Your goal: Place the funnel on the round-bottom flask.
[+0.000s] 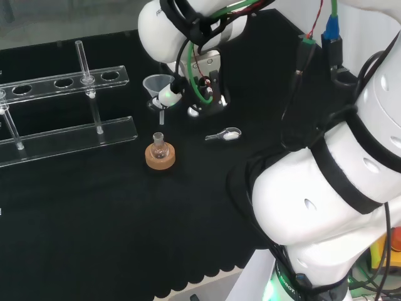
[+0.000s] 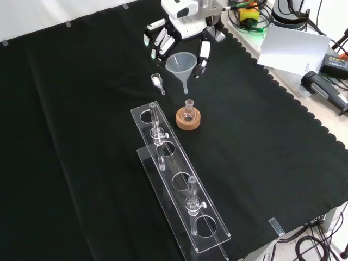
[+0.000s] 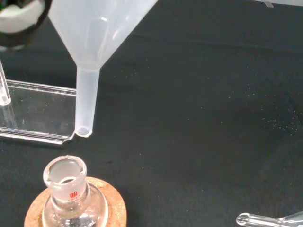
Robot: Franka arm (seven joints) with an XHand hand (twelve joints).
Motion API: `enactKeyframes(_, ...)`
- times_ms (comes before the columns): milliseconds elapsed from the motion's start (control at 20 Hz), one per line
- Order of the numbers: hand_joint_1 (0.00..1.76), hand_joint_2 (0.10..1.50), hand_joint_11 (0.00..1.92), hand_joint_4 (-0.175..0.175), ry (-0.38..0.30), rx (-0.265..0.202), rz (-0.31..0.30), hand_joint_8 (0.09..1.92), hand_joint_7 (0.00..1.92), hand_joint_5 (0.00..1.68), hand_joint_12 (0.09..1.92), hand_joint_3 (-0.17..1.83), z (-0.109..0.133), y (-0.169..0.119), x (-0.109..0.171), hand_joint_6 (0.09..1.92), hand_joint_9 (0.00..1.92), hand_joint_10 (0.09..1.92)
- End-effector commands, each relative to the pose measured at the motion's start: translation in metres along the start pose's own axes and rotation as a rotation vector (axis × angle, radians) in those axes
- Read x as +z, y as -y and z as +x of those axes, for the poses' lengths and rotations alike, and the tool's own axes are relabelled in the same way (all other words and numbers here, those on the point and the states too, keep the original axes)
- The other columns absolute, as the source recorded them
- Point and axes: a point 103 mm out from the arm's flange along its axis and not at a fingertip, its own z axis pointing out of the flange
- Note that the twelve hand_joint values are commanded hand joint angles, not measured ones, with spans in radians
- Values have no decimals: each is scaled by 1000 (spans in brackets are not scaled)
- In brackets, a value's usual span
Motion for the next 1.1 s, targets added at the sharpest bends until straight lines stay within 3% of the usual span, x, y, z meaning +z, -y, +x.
enactKeyframes(50, 838, 530, 0, 104, -20, -11, -36, 453, 1148, 821, 1329, 584, 7, 5, 6, 673, 801, 348)
enactKeyframes(300, 840, 528, 0, 108, -17, -21, -46, 453, 1150, 831, 1331, 595, 12, 8, 7, 673, 804, 346)
enactKeyframes(500, 840, 526, 0, 111, -5, -15, -98, 454, 1154, 837, 1331, 601, 11, 9, 1, 673, 805, 345)
enactKeyframes(750, 841, 524, 0, 118, 22, -63, -115, 453, 1157, 846, 1332, 611, 7, 9, 1, 673, 806, 343)
enactKeyframes(1100, 842, 521, 0, 120, 11, -37, -122, 453, 1159, 851, 1332, 619, 12, -3, 8, 671, 808, 341)
